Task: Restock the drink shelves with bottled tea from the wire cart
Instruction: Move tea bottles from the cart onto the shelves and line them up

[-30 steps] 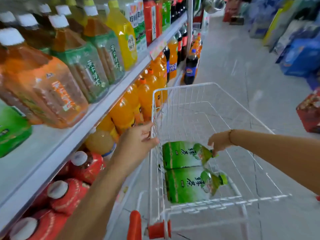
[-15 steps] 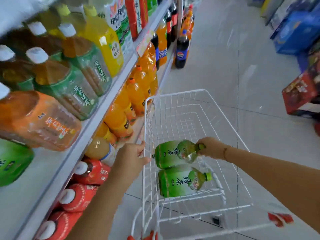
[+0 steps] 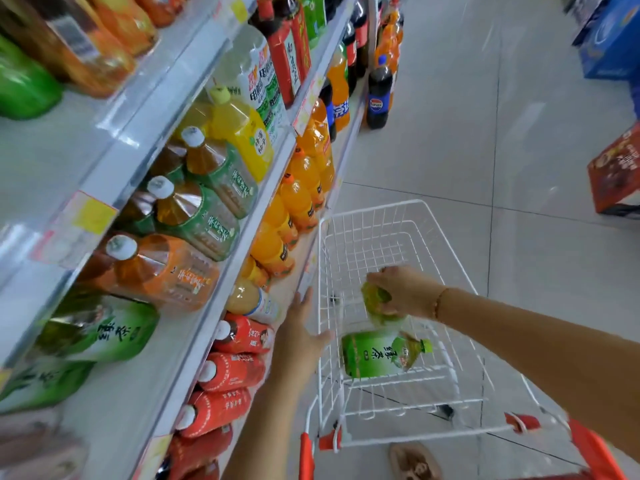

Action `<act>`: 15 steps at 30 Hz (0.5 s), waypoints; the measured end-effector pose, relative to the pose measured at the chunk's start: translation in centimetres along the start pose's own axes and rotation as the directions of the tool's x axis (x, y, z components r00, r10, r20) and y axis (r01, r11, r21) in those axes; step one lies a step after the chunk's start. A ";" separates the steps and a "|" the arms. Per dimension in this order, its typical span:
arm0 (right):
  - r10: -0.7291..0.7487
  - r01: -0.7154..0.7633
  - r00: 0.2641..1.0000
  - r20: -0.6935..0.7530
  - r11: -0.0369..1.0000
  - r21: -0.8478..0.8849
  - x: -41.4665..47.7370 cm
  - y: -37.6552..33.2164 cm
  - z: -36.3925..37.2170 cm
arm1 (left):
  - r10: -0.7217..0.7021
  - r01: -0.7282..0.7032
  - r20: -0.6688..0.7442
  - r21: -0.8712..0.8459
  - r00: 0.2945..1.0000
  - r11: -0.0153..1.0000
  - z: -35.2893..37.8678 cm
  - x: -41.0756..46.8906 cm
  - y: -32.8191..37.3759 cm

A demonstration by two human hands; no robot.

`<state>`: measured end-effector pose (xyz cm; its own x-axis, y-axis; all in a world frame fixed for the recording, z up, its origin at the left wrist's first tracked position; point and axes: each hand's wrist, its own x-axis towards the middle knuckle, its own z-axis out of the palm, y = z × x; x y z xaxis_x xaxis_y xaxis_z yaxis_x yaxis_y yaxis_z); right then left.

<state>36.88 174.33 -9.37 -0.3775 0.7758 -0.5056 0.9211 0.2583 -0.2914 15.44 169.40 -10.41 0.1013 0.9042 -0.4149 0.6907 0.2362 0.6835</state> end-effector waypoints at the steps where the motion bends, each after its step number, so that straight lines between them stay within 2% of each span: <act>1: -0.056 0.057 0.998 0.024 0.997 -0.054 -1.3 -0.1 -2.2 | 0.051 -0.047 0.062 -0.077 0.997 0.996 -0.3 -0.5 0.7; 2: -0.118 0.123 0.992 0.049 0.987 -0.103 -2.8 -0.1 -4.4 | 0.098 -0.082 0.123 -0.130 0.988 0.988 -0.6 -1.0 1.6; 4: -0.231 0.243 0.969 0.093 0.957 -0.158 -6.0 -0.7 -8.8 | 0.133 -0.111 0.206 -0.119 0.969 0.987 -1.2 -1.6 4.1; 9: -0.449 0.479 0.877 0.170 0.843 -0.247 -11.7 -3.7 -16.5 | 0.138 -0.132 0.279 -0.039 0.950 0.990 -2.5 -3.1 9.5; 11: -0.494 0.518 0.855 0.158 0.829 -0.209 -12.8 -4.0 -18.2 | 0.176 -0.162 0.287 -0.073 0.941 0.984 -2.6 -4.7 10.4; 15: -0.532 0.531 0.845 0.062 0.847 0.027 -12.9 -3.6 -18.7 | 0.240 -0.215 0.141 -0.174 0.960 0.961 -2.3 -7.1 10.1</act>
<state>40.19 174.18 13.41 -0.8145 0.4823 -0.3224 0.5770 0.6152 -0.5373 20.00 166.15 0.82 0.3640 0.8750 -0.3192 0.5177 0.0948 0.8503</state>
